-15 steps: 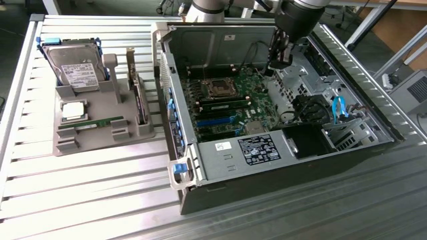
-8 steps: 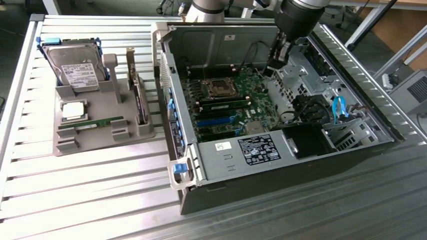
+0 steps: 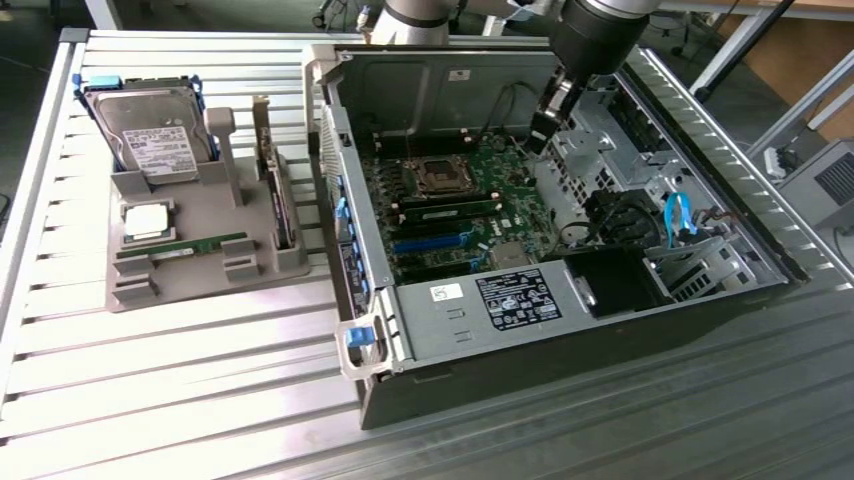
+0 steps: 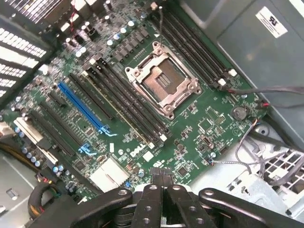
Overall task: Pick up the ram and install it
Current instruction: 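Press down the ram until it locks into place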
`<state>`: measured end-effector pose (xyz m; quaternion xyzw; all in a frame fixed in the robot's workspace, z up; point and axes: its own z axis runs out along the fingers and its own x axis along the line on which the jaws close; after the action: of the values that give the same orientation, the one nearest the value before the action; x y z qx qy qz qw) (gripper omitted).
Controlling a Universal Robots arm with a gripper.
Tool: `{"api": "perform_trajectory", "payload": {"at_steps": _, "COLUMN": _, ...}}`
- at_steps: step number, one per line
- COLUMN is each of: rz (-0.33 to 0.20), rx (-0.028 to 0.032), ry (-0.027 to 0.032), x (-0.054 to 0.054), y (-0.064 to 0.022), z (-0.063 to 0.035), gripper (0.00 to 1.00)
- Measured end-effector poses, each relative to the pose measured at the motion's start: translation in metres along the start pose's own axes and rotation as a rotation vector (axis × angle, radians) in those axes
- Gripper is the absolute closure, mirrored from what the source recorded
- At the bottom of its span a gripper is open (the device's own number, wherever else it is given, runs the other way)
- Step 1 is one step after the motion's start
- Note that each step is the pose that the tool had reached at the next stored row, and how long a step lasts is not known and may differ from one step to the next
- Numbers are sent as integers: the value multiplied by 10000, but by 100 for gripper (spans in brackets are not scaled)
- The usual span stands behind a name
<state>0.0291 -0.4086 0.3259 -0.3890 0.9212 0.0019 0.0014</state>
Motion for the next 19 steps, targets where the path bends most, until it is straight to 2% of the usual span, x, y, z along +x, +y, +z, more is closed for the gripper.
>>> {"api": "perform_trajectory", "payload": {"at_steps": 2, "rz": 349, "rx": 2, "ry": 0, "x": 0, "y": 0, "z": 1, "gripper": 91}}
{"api": "perform_trajectory", "payload": {"at_steps": 11, "rz": 2676, "rx": 12, "ry": -5, "x": 0, "y": 0, "z": 4, "gripper": 91}}
{"api": "perform_trajectory", "payload": {"at_steps": 15, "rz": 4005, "rx": 18, "ry": -7, "x": 0, "y": 0, "z": 6, "gripper": 91}}
{"api": "perform_trajectory", "payload": {"at_steps": 17, "rz": 4874, "rx": 22, "ry": -9, "x": 0, "y": 0, "z": 8, "gripper": 91}}
{"api": "perform_trajectory", "payload": {"at_steps": 19, "rz": 5362, "rx": 25, "ry": -9, "x": 0, "y": 0, "z": 8, "gripper": 91}}
